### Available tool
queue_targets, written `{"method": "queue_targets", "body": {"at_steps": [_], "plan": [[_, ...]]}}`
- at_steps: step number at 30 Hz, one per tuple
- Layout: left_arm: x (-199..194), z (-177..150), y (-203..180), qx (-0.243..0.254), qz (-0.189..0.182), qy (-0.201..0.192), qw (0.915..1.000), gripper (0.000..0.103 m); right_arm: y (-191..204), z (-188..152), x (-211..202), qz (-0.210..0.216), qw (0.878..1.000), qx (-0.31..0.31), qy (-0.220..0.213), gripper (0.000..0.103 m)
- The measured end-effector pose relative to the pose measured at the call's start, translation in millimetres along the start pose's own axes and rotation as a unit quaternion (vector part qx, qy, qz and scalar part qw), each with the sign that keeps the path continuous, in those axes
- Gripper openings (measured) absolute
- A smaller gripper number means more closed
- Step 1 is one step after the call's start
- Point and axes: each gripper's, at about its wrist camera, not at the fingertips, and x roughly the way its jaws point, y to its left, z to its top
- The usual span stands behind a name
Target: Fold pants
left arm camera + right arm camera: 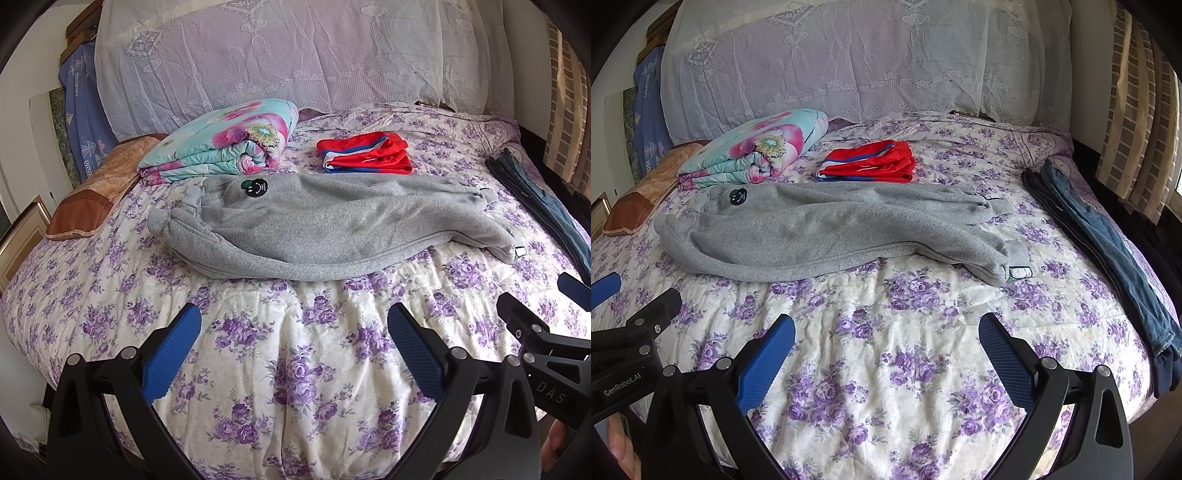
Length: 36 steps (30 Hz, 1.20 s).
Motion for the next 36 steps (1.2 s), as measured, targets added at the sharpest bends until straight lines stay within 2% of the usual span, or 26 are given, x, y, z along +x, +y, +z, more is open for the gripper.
{"method": "queue_targets", "body": {"at_steps": [12, 18, 20, 22, 24, 26, 28, 31, 32, 33, 34, 35, 36], "plan": [[1, 2, 12, -0.008, 0.000, 0.005, 1.0000, 0.098, 2, 0, 1, -0.001, 1.000, 0.000, 0.001, 0.100], [34, 3, 24, -0.031, -0.038, 0.066, 0.9966, 0.098, 0, -5, 25, 0.004, 0.999, 0.012, 0.038, 0.100], [48, 17, 32, -0.035, -0.043, 0.076, 0.9956, 0.098, -5, -4, 34, 0.006, 0.998, 0.014, 0.054, 0.100], [69, 37, 50, -0.051, -0.038, 0.083, 0.9945, 0.098, -13, -5, 39, 0.001, 0.999, 0.021, 0.050, 0.100], [99, 53, 73, -0.082, -0.025, 0.109, 0.9903, 0.098, -22, -5, 36, -0.008, 0.999, 0.028, 0.042, 0.100], [131, 61, 95, -0.118, -0.020, 0.145, 0.9822, 0.098, -30, -6, 35, -0.014, 0.998, 0.034, 0.041, 0.100], [158, 61, 115, -0.154, -0.038, 0.177, 0.9714, 0.098, -39, -8, 34, -0.021, 0.998, 0.040, 0.044, 0.100], [184, 59, 136, -0.206, -0.060, 0.200, 0.9560, 0.096, -51, -12, 38, -0.032, 0.997, 0.052, 0.054, 0.100], [188, 59, 140, -0.218, -0.066, 0.201, 0.9528, 0.085, -54, -14, 40, -0.033, 0.996, 0.055, 0.059, 0.100], [192, 60, 143, -0.226, -0.079, 0.202, 0.9498, 0.063, -56, -15, 41, -0.033, 0.996, 0.057, 0.062, 0.100], [193, 61, 145, -0.225, -0.086, 0.201, 0.9496, 0.051, -57, -16, 42, -0.036, 0.996, 0.056, 0.064, 0.100], [192, 62, 145, -0.219, -0.091, 0.196, 0.9514, 0.029, -57, -18, 41, -0.040, 0.996, 0.053, 0.065, 0.100], [188, 62, 145, -0.215, -0.089, 0.187, 0.9544, 0.025, -58, -20, 41, -0.044, 0.996, 0.050, 0.066, 0.100]]}}
